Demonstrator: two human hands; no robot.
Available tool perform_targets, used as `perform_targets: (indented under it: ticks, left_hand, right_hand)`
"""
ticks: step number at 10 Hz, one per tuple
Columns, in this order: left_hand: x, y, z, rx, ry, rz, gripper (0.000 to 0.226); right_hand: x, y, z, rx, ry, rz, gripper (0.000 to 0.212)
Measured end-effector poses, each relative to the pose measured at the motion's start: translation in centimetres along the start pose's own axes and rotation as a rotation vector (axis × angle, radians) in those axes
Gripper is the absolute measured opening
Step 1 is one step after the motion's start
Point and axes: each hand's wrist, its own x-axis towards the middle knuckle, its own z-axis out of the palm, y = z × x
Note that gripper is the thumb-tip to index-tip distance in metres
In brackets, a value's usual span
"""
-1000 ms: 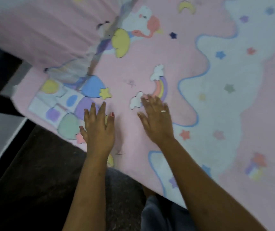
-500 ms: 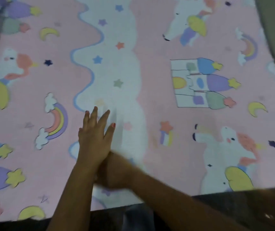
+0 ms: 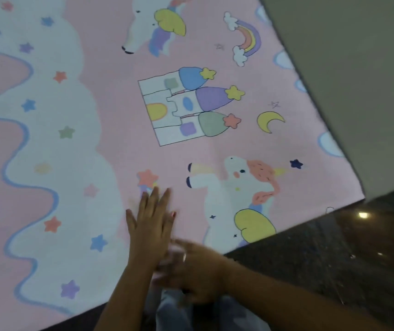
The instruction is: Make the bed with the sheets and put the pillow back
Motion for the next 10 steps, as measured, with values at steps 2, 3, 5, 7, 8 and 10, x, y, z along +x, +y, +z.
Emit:
perform_targets:
  ticks: [2,3,5,7,8,10]
  left_hand:
    - [-1.4,2.2,1.4,-0.007,0.014,-0.034,0.06]
    - [-0.6,4.5,2.1,-0.016,0.056,-0.097,0.066]
    - [-0.4,8.5,4.6,0.123,0.025,-0.066,0.065]
    - [-3.8,8.3,5.6,0.205,0.059,0.036,0.055]
    - [-5.5,7.6,5.4,0.258,-0.003,0.05,0.056]
    - [-9.5,10.1,0.4,0.39,-0.121,0.038,0.059]
  right_hand:
    - [-4.6,4.6,-2.3,0.13,0.161,0.056,0.047]
    - [-7.8,11.7,-4.7,0.024,0.285,0.435,0.056]
    - [-9.8,12.0,-2.2,-0.142,0.22,0.572,0.06]
    - [-11.0,5.8,0.9,-0.195,0.248,0.529,0.061]
    - [-11.4,3.1,2.4,-0.185,0.172,0.535,0.066]
    - [-14.1,-3.7,-0.3,-0.104,0.057,0.594,0.063]
